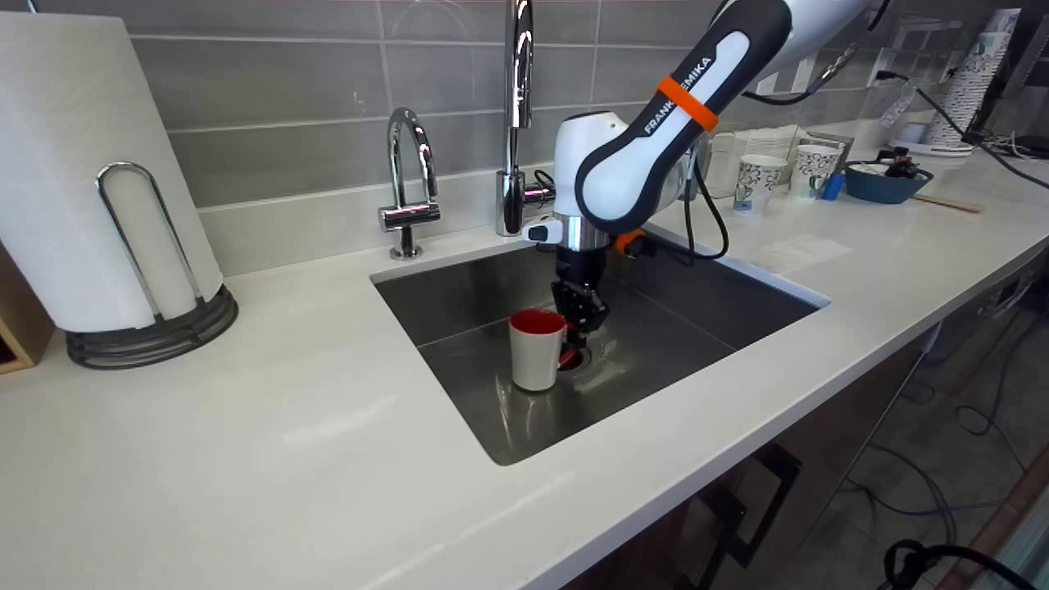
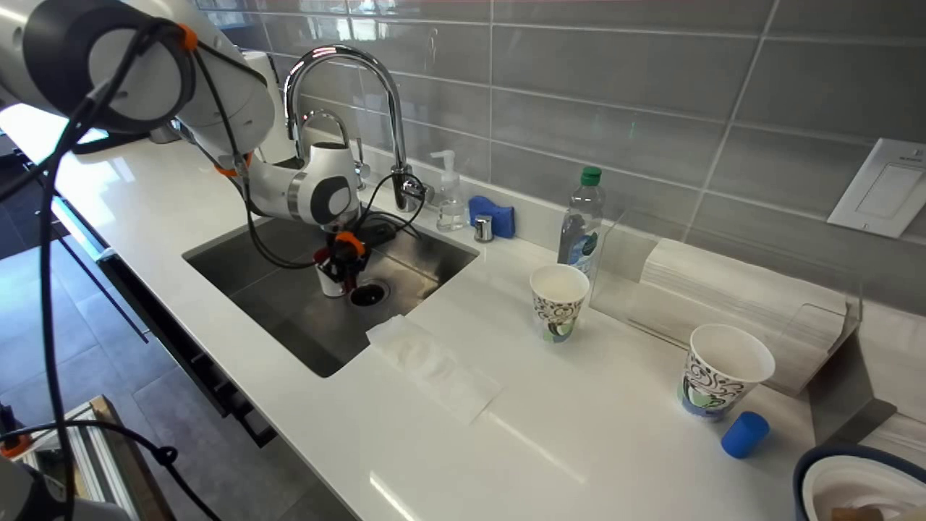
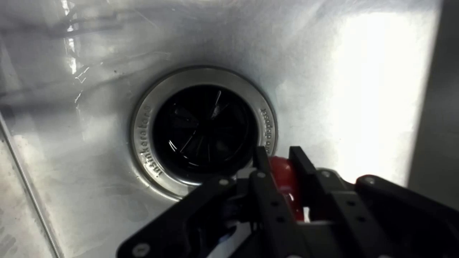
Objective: Move the mug to the right side of the sink
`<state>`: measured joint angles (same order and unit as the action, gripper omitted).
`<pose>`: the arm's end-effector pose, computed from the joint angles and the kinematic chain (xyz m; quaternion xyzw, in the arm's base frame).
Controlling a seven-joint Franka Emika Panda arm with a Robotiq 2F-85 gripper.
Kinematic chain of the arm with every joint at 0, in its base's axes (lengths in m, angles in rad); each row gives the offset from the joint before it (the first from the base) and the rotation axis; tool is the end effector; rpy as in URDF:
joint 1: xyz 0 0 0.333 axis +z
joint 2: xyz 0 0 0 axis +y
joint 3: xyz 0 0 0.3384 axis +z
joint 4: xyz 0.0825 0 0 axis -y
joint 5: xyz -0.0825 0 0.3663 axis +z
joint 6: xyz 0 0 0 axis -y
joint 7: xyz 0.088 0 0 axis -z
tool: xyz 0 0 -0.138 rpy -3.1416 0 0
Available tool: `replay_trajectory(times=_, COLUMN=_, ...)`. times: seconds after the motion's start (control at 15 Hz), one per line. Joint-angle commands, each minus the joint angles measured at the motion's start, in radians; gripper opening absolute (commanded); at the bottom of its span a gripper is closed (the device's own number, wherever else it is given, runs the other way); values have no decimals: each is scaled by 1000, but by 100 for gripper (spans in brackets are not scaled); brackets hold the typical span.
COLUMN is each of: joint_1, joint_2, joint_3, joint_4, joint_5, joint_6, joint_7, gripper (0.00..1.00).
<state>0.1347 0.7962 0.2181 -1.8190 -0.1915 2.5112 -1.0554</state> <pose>0.5952 0.2127 0.0993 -0.7274 -0.6847 0.0274 0.0375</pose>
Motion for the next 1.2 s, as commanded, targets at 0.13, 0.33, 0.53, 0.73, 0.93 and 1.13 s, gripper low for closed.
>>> replay_trajectory(times=0.13, joint_1=-17, joint_2=-63, joint_3=14, joint_4=-32, joint_5=-6, joint_6=9, joint_7=14, gripper=5)
replay_trajectory(times=0.33, joint_1=-33, joint_2=-98, joint_3=21, joint_4=-56, joint_5=5, joint_6=28, joint_7=7, gripper=5)
replay_trajectory(times=0.53, joint_1=-46, joint_2=-106, joint_3=26, joint_4=-56, joint_5=13, joint_6=30, joint_7=2, gripper=5)
replay_trajectory(times=0.73, joint_1=-51, joint_2=-107, joint_3=27, joint_4=-52, joint_5=14, joint_6=29, joint_7=1, gripper=5)
replay_trajectory(times=0.93, joint_1=-57, joint_2=-111, joint_3=29, joint_4=-52, joint_5=17, joint_6=30, joint_7=0, gripper=5)
replay_trajectory(times=1.13, joint_1=-62, joint_2=-110, joint_3=34, joint_4=-53, joint_5=20, joint_6=33, joint_7=-2, gripper=5)
